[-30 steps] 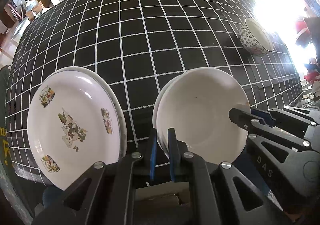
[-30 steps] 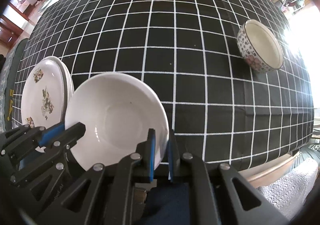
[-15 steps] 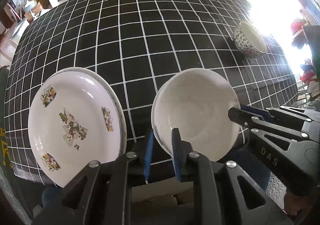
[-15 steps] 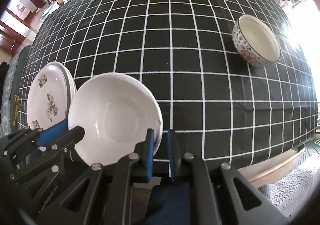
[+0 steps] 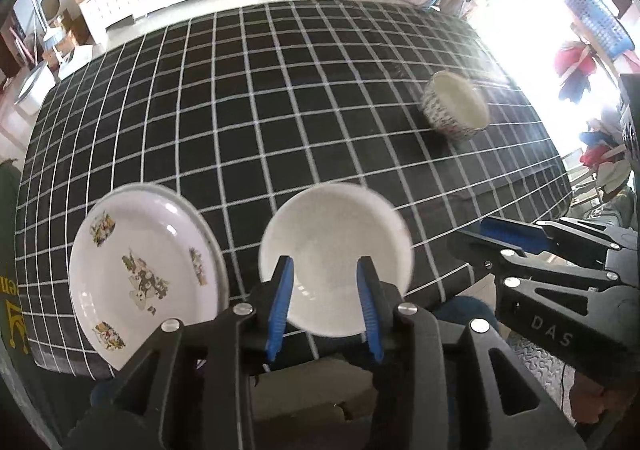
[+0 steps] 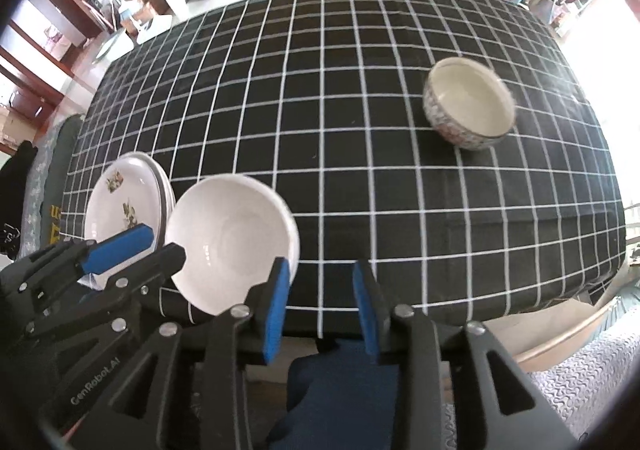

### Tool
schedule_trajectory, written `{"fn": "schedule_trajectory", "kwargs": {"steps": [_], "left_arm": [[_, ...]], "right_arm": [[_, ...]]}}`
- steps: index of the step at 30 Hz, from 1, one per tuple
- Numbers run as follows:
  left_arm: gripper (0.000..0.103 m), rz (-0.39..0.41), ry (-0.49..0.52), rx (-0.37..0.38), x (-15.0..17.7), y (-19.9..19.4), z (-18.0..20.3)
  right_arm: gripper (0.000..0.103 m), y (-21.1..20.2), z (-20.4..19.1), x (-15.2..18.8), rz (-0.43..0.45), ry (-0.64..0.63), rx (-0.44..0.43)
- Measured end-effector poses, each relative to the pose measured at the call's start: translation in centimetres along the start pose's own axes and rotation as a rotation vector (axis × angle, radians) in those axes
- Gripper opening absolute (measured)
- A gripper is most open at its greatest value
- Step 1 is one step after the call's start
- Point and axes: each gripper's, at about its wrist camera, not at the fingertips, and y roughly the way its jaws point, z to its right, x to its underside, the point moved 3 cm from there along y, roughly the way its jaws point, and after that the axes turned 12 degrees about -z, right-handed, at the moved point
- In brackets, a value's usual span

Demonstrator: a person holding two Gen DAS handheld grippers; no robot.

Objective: Organize plates and bowls
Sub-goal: 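Move both grippers to the pink-floral bowl and close on its rim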

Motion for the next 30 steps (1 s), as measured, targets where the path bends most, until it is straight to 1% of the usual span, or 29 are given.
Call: {"fn": "schedule_trajectory", "kwargs": {"steps": [3,7,14,19,25,30], "left_arm": [[0.035,0.017,0.018,0.003,-0.7,-0.7,1.4],[0.035,0.033,0.046,0.013,-2.0,-1.5,3.6],[0.036,0.049,0.103,0.009,-4.3,-2.5,7.4],[0.037,0.05,0.122,-0.025,-6.3,-2.1,9.6],[0.037,0.03,0.113,-0.022,-9.2,-0.9,11.2],[0.037,0.008,0.088,0.001,-12.1,0.5,11.6]], "right_arm": [[0.039,-1.4,1.6,0.0,0.023,0.014,0.003],[0.039,-3.2,3.7,-0.2,0.048,0.036,0.009],[0.04,-5.9,7.3,-1.7,0.091,0.071,0.007],[0.041,-5.9,9.3,-2.9,0.088,0.079,-0.004],[0.041,-4.1,12.4,-4.7,0.048,0.117,0.0],[0.041,-3.6,14.5,-6.2,0.052,0.138,0.018]]}}
